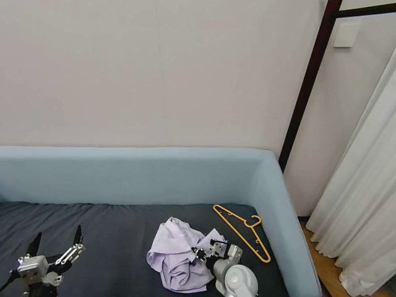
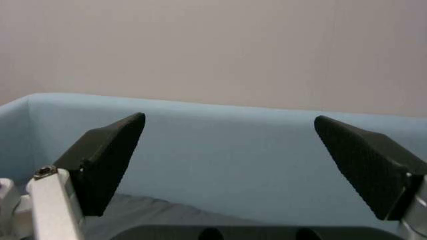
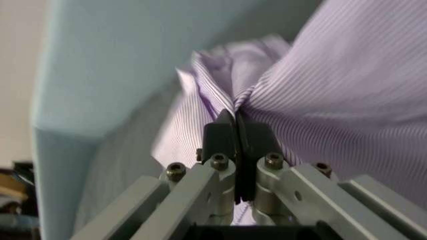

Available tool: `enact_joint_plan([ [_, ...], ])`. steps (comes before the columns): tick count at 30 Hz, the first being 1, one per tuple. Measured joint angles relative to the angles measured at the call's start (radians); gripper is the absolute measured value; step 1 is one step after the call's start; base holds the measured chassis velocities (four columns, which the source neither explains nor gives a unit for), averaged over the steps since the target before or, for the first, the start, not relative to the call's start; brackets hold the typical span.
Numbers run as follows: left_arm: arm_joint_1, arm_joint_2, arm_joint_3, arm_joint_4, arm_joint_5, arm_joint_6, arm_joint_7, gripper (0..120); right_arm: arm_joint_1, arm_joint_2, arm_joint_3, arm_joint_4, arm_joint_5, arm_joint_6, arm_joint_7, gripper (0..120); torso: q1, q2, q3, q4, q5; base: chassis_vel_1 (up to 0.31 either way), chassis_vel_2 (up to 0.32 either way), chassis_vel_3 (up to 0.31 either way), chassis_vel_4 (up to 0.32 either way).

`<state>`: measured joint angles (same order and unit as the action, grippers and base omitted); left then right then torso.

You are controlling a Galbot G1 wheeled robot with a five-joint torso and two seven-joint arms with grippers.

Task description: Pick up the clothes from the sofa and hang them on the clothes hanger.

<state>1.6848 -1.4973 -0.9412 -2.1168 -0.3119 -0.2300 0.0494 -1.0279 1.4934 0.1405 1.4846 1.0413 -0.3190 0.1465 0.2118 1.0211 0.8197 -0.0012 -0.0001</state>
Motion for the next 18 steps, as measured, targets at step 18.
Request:
enact_joint_plan([
  [18, -0.016, 0.009, 0.029, 0.001, 0.007, -0.032, -0.010, 100, 0.185, -0.373, -0.143, 0.288, 0.094, 0.415, -0.354, 0, 0.000, 0.000, 0.000, 0.0000, 0.0000, 0.000, 0.000, 0.000, 0.000],
])
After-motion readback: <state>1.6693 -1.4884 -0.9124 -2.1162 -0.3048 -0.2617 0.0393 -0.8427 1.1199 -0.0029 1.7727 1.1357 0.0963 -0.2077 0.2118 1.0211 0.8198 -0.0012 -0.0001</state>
